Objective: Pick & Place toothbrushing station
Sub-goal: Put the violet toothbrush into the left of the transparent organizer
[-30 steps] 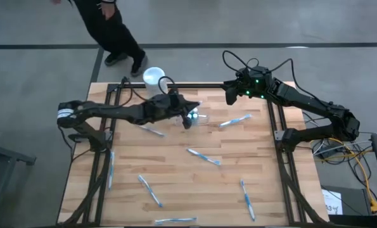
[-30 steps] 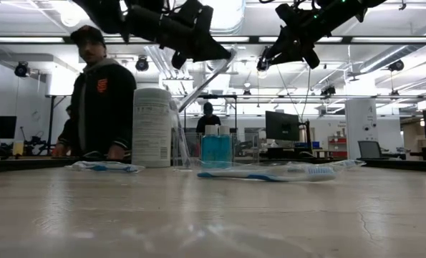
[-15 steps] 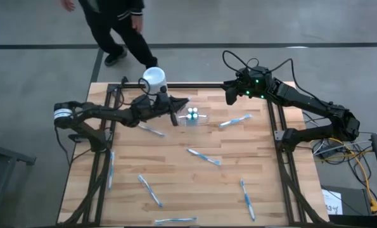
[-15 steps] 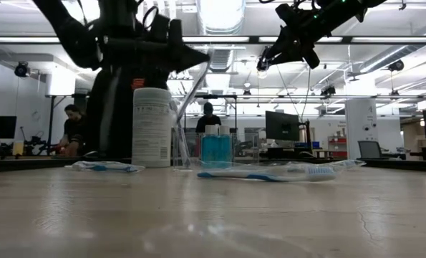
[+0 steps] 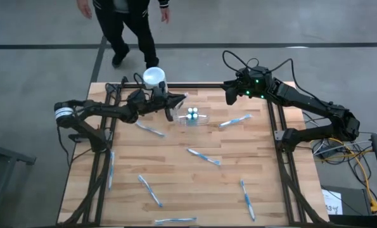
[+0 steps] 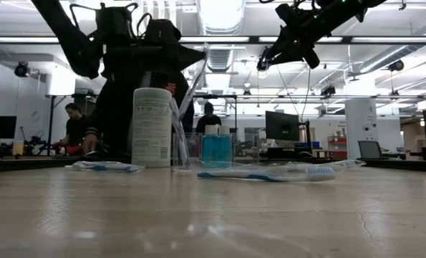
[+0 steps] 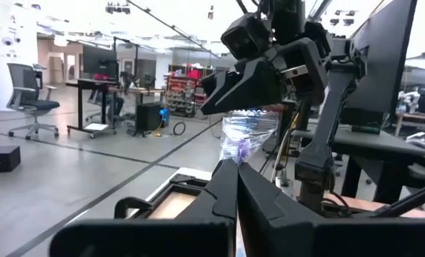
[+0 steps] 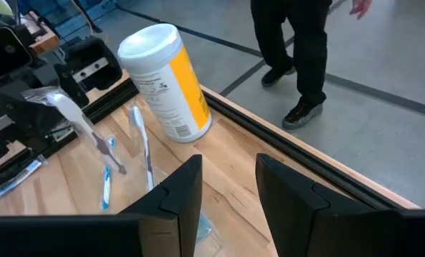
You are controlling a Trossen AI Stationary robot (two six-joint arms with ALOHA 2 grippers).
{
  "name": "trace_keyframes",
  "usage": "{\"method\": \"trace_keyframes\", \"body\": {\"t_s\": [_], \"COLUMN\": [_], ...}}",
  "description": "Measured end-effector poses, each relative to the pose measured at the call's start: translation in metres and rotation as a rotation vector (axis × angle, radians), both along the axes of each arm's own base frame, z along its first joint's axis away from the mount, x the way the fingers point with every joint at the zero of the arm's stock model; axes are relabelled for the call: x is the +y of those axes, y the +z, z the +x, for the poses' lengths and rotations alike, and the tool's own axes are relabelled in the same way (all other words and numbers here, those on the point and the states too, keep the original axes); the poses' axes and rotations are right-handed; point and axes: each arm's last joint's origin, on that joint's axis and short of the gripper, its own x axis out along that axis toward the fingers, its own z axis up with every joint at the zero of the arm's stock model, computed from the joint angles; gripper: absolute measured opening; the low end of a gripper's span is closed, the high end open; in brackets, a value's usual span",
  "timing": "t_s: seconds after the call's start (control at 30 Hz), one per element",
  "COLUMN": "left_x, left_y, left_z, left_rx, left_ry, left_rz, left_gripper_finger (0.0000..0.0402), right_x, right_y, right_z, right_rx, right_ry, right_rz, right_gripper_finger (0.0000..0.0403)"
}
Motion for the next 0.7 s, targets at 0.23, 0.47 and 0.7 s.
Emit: {"method": "trace_keyframes", "body": {"t_s": [0.23,0.47,0.7], "left_x": [0.005,0.009,0.008], "left_y": [-0.016,-0.030,-0.039], "left_z": [0.009,0.013,0.011], "left_rx": [-0.074,-0.046,-0.019], "left_ry": [-0.043,-0.057,-0.059], "left_rz": [-0.017,-0.055,-0.085], "left_gripper_finger": [0.0001,0.0001,0.0002], "right_x": [0.000,0.000,0.000], "right_y": [0.000,0.000,0.000], "right_z": [0.000,0.000,0.000], "right_rx": [0.000,0.000,0.000], "right_ry": [0.000,0.000,0.000], "right_rz": [0.000,0.000,0.000], "right_gripper_finger": [0.0128,0.0128,0.0128]}}
